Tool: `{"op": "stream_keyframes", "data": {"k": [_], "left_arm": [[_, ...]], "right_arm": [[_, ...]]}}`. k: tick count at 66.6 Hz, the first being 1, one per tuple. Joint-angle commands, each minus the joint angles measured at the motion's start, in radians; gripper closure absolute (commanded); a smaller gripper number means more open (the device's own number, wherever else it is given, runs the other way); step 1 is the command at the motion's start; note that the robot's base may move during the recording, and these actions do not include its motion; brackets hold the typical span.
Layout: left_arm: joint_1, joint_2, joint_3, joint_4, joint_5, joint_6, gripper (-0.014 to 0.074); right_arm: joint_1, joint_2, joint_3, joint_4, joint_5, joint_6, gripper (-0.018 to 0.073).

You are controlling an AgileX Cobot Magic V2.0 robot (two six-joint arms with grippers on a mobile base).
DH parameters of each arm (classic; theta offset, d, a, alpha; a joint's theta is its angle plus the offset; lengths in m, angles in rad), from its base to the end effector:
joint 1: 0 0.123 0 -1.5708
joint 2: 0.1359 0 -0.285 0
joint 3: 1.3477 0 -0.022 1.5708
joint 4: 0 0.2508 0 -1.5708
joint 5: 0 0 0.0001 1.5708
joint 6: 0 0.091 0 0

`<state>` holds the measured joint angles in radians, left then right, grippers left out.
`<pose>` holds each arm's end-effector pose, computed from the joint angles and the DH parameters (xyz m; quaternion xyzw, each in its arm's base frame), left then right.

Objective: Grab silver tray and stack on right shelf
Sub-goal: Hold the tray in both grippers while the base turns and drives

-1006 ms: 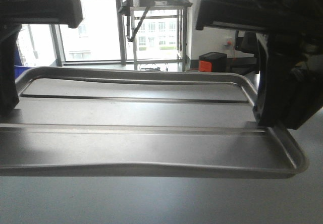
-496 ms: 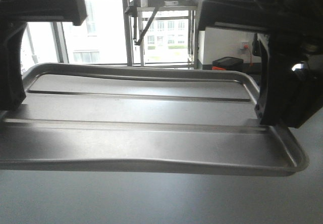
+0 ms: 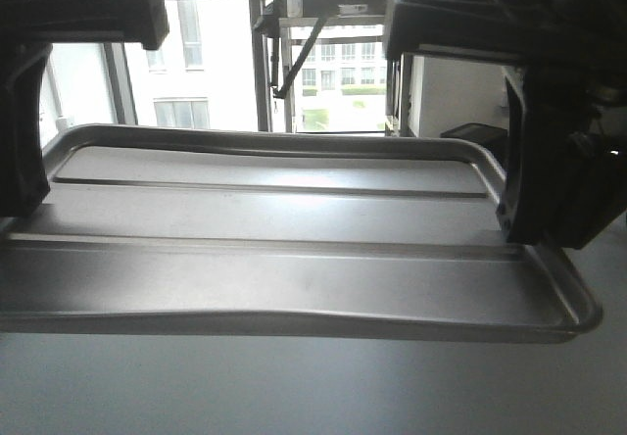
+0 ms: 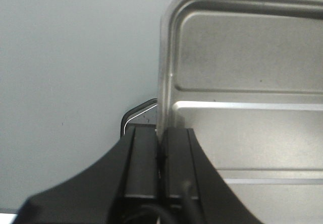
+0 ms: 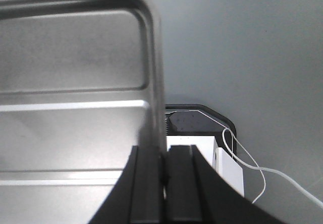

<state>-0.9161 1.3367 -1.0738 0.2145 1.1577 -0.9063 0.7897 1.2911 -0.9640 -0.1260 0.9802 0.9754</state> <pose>0.1629 -0.1831 0.2979 0.0359 0.9871 -0.0303 0.1531 0.1752 0.1633 0.2819 0.0658 0.9808 0.0979 0.1551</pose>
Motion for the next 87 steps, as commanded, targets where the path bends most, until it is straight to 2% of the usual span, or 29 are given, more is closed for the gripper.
{"op": "stream_keyframes", "data": {"k": [1, 87], "left_arm": [[-0.008, -0.03, -0.029, -0.005, -0.009, 0.004, 0.0697], [-0.008, -0.03, -0.029, -0.001, -0.007, 0.004, 0.0697]], "right_arm": [[0.001, -0.027, -0.03, -0.017, -0.045, 0.005, 0.051], [0.001, -0.027, -0.03, -0.018, -0.045, 0.005, 0.051]]}}
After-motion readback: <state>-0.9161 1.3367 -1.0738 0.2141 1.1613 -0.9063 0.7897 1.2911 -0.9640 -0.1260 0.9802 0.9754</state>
